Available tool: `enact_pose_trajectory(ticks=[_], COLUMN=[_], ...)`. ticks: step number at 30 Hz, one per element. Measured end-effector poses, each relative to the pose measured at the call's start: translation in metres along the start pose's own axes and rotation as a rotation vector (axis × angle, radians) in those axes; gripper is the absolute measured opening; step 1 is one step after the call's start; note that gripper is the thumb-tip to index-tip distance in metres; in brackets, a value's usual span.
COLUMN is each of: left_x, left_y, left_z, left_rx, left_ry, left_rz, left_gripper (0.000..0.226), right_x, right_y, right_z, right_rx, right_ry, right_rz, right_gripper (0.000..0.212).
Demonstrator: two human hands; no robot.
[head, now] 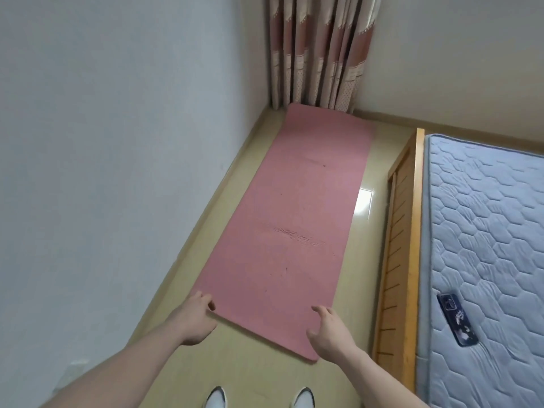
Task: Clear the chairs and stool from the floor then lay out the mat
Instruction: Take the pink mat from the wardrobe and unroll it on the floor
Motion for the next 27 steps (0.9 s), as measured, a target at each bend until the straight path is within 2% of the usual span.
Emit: enact_pose_trajectory(ticks=[7,13,18,27], left_x=[-0.018,-0.084,-0.146,-0.164], left_y=[-0.029,-0.109,-0.217,-0.411], left_z=[0.021,0.100,0.200,0.362], left_rx=[-0.074,-0.142,-0.147,-0.034], left_ry=[-0.079,-0.194,-0.284,-0.295], left_rz=[0.129,0.171,0.121,0.167], left_gripper=[0.046,0.043,0.041,0.050], right_x=[0.008,0.019,0.062,0.192], right_y=[0.022,-0.015,-0.111,-0.285], right_z=[0.061,0.189,0.297,0.423], right_rx=[0.132,0.127,0.111,0.134], right_ry=[-0.066,-0.103,-0.103,0.002], right_rz=[0.163,0.254,0.235,0.272], right_gripper=[0.063,0.061,0.064,0.068])
Point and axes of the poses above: each hand's wrist, its own y-axis away from the middle knuckle, its own z-axis out of the palm, x = y × z, the point moved 4 cm from there along -y, towards the middle knuckle, and after that the axes turned 8 degrees about -z, right-handed, at the moved point
